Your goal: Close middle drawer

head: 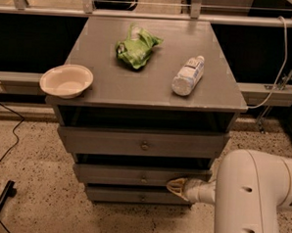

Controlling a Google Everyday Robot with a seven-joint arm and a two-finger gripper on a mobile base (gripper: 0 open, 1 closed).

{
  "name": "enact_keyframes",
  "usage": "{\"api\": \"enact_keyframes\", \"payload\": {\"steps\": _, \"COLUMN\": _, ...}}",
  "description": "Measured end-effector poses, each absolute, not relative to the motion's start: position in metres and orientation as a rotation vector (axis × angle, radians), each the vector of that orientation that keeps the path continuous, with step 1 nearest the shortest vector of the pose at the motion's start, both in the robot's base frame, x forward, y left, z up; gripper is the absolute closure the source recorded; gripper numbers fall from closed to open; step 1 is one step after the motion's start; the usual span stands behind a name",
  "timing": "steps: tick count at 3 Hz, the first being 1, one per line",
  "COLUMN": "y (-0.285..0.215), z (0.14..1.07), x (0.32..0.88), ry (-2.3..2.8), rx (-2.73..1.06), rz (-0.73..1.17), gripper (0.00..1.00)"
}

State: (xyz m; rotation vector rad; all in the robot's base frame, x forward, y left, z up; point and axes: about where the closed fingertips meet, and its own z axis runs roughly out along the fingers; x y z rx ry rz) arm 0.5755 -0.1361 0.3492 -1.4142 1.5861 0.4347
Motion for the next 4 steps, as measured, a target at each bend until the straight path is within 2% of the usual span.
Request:
{"api": "enact_keyframes", "payload": {"steps": 2, "y": -0.142, "z": 0.359, "x": 0.564, "ry": 1.552, "rx": -1.437, "rz": 0.446, "gripper": 1.00}}
{"api": "enact_keyframes", "payload": {"steps": 3, "y": -0.169, "z": 0.389, "x": 0.543, "ry": 1.454, "rx": -1.432, "rz": 0.458, "gripper": 1.00}}
{"api": "enact_keyframes", "payload": {"steps": 4, "y": -0.202, "z": 0.425, "x": 0.527, "ry": 1.401, "rx": -1.397, "rz": 0.385, "gripper": 1.00}}
